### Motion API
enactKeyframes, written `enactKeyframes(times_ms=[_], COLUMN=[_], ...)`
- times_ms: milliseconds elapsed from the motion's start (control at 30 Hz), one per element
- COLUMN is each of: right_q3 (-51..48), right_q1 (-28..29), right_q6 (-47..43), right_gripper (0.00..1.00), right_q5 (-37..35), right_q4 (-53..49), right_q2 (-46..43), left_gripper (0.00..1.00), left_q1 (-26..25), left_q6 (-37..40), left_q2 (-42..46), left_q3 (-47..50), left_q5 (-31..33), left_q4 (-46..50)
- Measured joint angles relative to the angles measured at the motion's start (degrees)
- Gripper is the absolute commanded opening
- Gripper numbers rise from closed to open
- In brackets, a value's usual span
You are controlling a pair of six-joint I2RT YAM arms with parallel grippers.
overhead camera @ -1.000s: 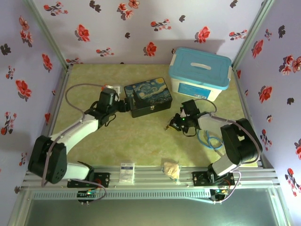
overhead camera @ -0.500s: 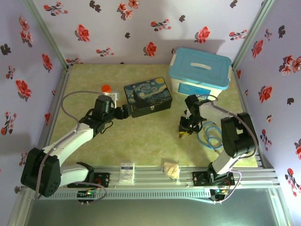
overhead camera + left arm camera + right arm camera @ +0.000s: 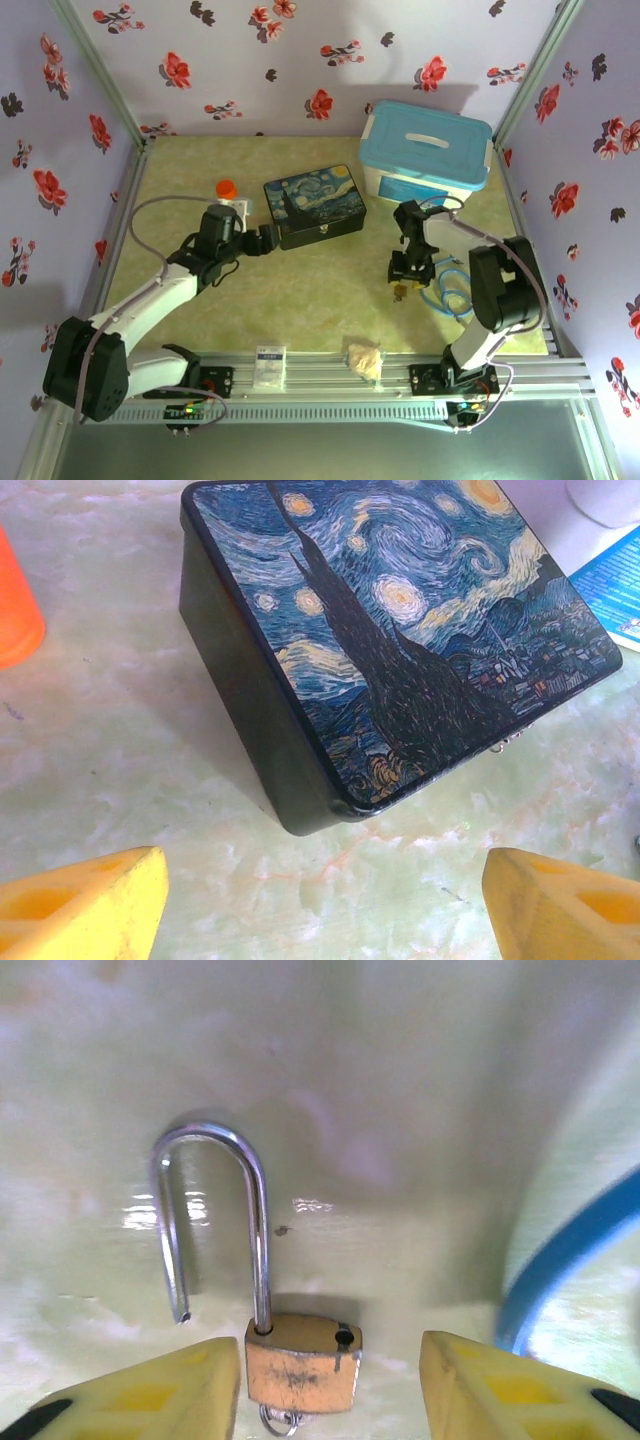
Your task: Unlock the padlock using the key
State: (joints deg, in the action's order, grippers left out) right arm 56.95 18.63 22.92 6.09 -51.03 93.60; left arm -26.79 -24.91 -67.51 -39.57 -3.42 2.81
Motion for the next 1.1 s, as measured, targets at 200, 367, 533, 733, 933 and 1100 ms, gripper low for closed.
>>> enactKeyframes(times_ms=[200,367,533,733,933,1100], right_q3=[1.5,-2.0,-15.3,-32.9,-39.1,-38.3], right_q1=[5.3,5.7,-0.8,-8.9,-14.2,-14.3], right_q6=[-2.3,-4.1,-7.5,-11.9,-12.0,-13.9], right_gripper=[0.99,0.99,0.99,0.99,0.99,0.99], right_q5=[-12.4,-24.9,-32.0,-33.5,-30.7,-27.4], right_q4=[3.6,15.7,32.3,55.7,77.4,86.1], right_q2=[-14.7,-26.6,-33.3,-31.6,-22.8,-17.0], left_gripper=[1.00,1.00,1.00,1.00,1.00,1.00], left_q1=[4.7,10.3,11.9,16.0,22.7,28.6], left_q6=[1.4,3.5,8.9,18.8,19.6,18.8], left_q2=[9.7,17.2,15.9,8.0,-7.7,-13.6], left_q3=[2.2,9.5,16.0,18.9,19.3,21.6], left_q5=[3.5,9.9,20.5,26.9,24.1,18.6], left_q4=[2.3,-0.8,-6.0,-21.4,-36.1,-48.9])
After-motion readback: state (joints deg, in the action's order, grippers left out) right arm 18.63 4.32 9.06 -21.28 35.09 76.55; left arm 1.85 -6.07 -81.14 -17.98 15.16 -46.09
